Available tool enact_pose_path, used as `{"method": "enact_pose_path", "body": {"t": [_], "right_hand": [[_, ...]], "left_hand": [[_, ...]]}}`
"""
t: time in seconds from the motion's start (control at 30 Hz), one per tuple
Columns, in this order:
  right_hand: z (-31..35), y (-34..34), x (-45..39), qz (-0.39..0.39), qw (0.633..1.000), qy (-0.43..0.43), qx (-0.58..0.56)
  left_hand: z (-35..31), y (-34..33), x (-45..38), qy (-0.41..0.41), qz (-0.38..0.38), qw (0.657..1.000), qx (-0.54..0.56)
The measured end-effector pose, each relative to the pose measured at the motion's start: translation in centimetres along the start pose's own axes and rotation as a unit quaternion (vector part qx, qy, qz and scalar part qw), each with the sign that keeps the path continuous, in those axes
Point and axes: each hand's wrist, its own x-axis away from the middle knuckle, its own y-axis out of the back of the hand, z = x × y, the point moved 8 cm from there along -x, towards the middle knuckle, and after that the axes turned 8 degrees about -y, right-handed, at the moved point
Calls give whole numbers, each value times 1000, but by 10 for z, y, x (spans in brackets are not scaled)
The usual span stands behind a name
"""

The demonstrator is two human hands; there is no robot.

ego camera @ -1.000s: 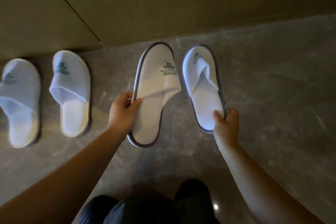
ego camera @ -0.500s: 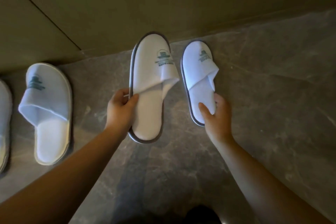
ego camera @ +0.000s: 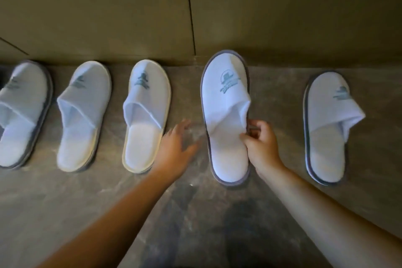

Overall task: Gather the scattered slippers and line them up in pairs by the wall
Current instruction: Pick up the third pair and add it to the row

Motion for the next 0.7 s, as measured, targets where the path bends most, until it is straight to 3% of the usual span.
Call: {"method": "enact_pose_path", "body": {"t": [0.17, 0.33, 0.53, 0.7], "right_hand": [[-19, -47, -11, -22, 999, -10, 39], [-15, -48, -13, -73, 992, 15, 103], [-9, -63, 10, -73, 934, 103, 335], [-32, -90, 20, -43, 911, 80, 403]], "left_hand": [[65, 25, 17, 39, 42, 990, -130], [92, 29, 14, 18, 22, 981, -189], [112, 22, 3, 25, 40, 969, -242], [117, 21, 3, 12, 49, 968, -246]]}}
